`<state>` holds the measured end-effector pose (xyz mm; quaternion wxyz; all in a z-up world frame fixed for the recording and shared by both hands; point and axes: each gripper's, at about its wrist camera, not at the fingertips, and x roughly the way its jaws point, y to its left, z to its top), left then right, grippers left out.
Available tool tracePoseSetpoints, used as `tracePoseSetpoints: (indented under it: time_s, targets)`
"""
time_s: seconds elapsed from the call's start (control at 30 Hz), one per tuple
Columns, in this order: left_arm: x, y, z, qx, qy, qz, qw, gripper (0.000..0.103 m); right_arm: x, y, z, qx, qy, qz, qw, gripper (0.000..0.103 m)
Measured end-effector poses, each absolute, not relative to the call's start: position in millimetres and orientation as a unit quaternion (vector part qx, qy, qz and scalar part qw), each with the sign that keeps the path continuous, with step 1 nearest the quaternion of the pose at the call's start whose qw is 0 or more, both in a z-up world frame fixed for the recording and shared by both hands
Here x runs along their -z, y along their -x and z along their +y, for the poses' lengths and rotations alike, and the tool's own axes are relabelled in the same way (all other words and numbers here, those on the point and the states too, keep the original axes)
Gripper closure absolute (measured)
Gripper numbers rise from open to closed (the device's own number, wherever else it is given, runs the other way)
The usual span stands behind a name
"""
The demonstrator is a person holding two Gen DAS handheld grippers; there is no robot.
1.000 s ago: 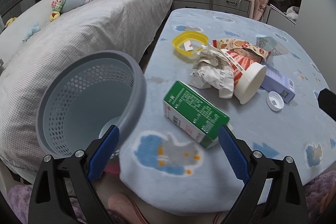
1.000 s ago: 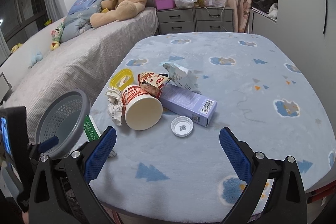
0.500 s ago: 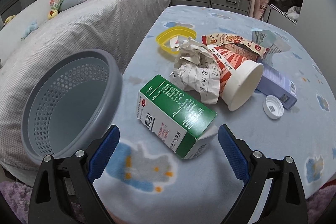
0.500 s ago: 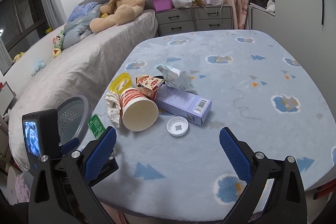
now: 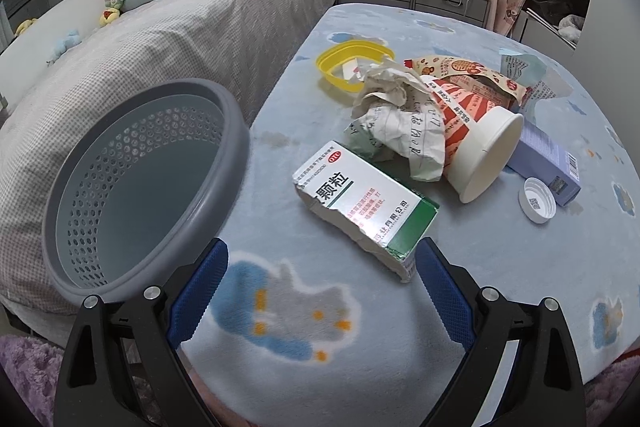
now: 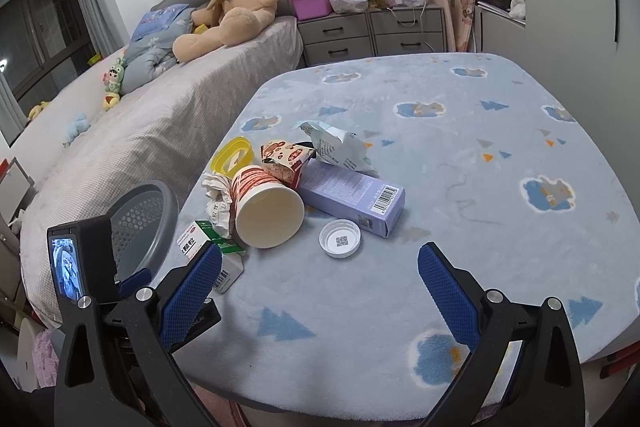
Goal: Collect trash
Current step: 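Move the left tool toward the green-and-white medicine box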
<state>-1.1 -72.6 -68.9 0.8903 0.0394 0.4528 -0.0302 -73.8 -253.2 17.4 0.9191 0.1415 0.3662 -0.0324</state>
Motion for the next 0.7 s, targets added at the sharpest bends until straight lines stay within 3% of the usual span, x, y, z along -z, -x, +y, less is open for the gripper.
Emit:
tracePoseSetpoints:
  time_s: [0.7]
  targets:
    - [72,-24,-103,0.032,-0.045,0.460,0.886,0.012,-26,79,-266,0.032,-0.169,0.352,0.920,0.006]
